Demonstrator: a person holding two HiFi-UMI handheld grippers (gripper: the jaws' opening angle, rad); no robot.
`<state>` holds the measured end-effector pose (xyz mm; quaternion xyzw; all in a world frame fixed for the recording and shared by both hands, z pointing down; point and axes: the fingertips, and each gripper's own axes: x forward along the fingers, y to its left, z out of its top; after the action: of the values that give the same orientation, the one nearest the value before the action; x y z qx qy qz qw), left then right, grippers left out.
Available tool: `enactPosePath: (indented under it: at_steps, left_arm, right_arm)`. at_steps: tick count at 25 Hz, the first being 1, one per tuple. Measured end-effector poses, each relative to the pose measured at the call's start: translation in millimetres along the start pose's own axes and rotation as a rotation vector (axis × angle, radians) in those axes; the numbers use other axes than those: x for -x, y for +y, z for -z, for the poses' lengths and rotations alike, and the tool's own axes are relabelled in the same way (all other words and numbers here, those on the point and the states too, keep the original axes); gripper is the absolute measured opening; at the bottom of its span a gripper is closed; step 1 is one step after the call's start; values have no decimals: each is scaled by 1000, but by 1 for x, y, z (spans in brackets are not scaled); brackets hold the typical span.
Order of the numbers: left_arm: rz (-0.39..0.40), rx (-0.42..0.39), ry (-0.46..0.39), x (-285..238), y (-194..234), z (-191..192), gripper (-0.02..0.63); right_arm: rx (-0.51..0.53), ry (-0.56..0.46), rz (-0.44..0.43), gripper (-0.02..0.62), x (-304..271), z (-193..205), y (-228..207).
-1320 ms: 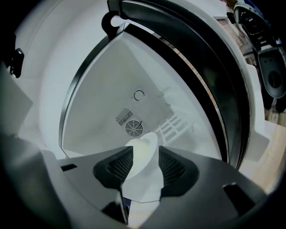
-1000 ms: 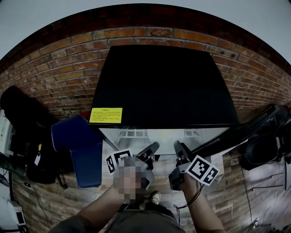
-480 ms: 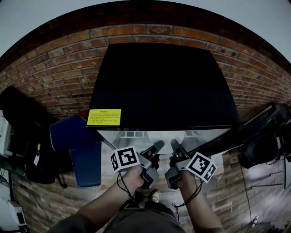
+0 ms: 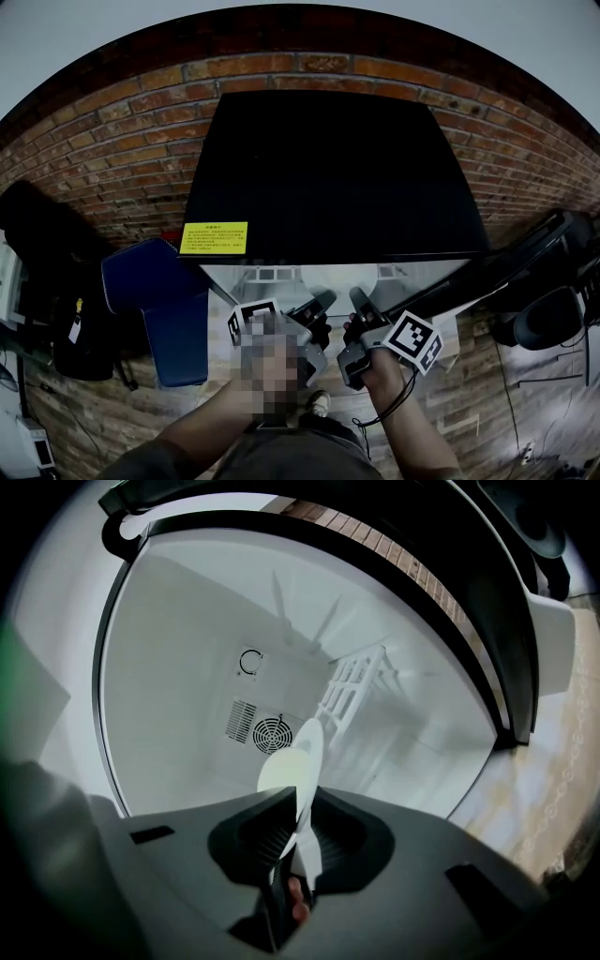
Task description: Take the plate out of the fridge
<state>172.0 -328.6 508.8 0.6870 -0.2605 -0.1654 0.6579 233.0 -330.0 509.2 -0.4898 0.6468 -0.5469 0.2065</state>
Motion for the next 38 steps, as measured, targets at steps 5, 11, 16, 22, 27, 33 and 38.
enactPosePath:
  at_steps: [5, 11, 16, 22, 27, 33, 38]
  left_arm:
    - [-9, -16, 20, 6, 0, 7, 48]
    - [-8, -6, 19, 17, -6, 18, 44]
    - [1, -13, 13, 31, -21, 27, 41]
    - [25, -68, 7, 53, -49, 36, 40]
    - [52, -69, -6, 76, -68, 45, 40]
    - [69, -92, -40, 101, -79, 50, 40]
    - [72, -83, -95, 127, -83, 50, 40]
  right_arm:
    - [15, 2, -6, 52, 7, 4, 4]
    - [1, 6, -17, 48, 20, 10, 11]
    - [-31, 10, -42, 43, 35, 15, 23]
    - [-21, 20, -86, 41, 55, 23, 50]
    - [10, 37, -119, 41, 72, 33, 71]
    - [22, 84, -150, 40, 82, 51, 88]
    - [40, 140, -188, 40, 82, 70, 103]
